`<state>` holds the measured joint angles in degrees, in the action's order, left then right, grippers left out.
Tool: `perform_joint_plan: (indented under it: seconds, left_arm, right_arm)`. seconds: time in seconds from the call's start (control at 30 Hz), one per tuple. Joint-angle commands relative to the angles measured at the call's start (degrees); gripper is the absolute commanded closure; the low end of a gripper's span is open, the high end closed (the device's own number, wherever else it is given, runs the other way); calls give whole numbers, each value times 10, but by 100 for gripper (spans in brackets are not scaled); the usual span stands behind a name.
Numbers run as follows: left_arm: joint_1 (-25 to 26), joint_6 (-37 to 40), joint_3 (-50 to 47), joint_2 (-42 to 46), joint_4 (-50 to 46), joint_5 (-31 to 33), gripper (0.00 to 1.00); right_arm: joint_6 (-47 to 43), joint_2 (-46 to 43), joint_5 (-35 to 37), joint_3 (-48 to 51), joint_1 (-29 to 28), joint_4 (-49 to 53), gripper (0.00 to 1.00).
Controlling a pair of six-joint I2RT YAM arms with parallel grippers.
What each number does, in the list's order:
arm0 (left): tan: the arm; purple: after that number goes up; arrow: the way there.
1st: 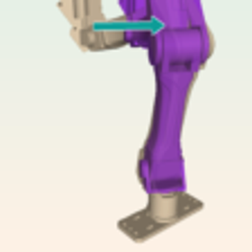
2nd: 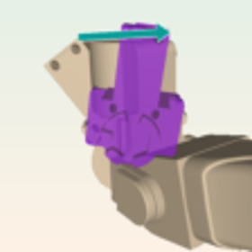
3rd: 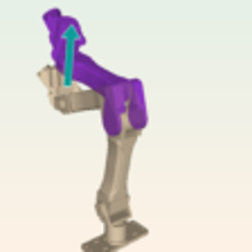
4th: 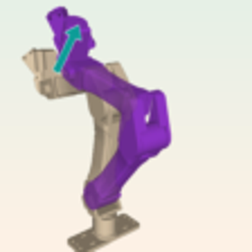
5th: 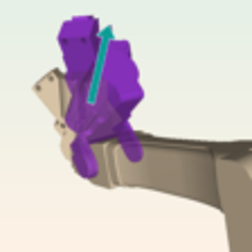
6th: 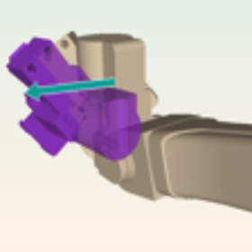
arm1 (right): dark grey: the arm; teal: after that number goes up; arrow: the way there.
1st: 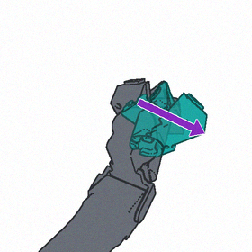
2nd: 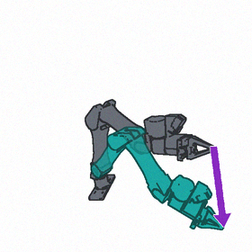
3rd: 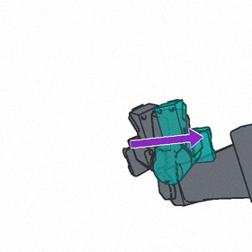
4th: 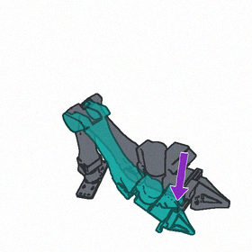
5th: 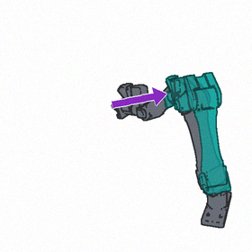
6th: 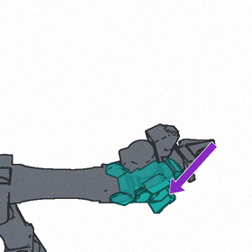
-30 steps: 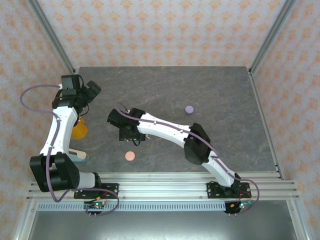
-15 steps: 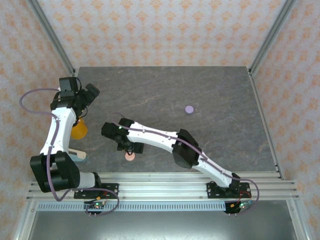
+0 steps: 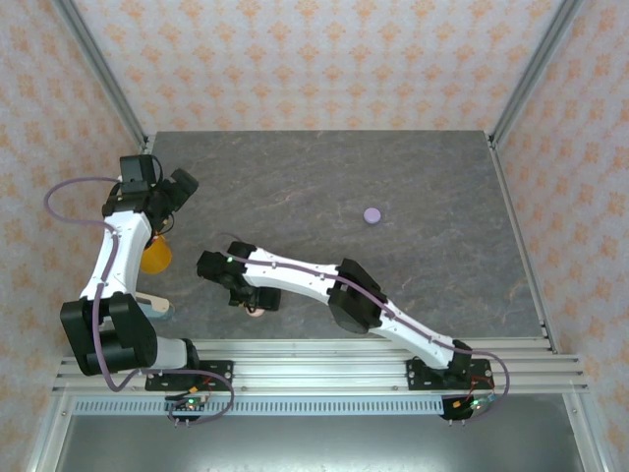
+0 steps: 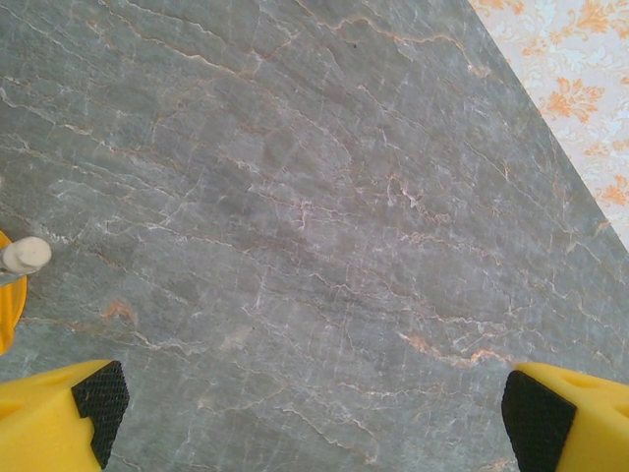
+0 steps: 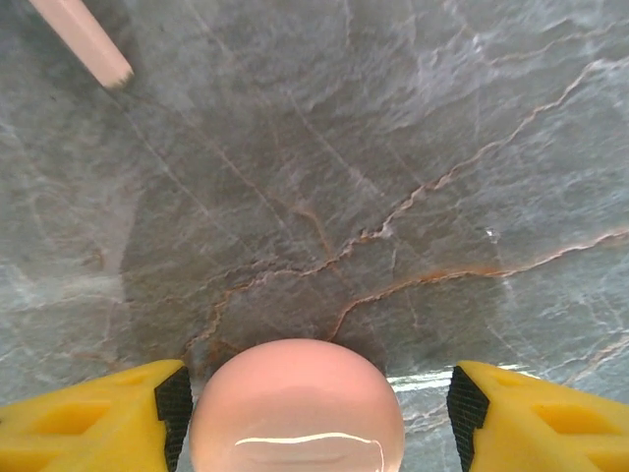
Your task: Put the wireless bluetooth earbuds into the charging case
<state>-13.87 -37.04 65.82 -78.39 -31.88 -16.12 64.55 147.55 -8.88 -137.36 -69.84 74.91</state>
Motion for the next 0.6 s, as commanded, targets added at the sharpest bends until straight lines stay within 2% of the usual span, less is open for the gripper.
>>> perform_joint_plan:
  seconds: [0.0, 0.23, 0.57]
  left_arm:
    - [-7, 11, -11, 8, 9, -2, 0]
    - [-6, 9, -13, 8, 9, -1, 0]
    - [-6, 6, -16, 9, 13, -5, 0]
  right_arm:
    - [13, 11, -7, -18, -8, 19, 29]
    - [16, 14, -15, -12, -10, 16, 33]
    - [14, 6, -8, -3, -11, 18, 45]
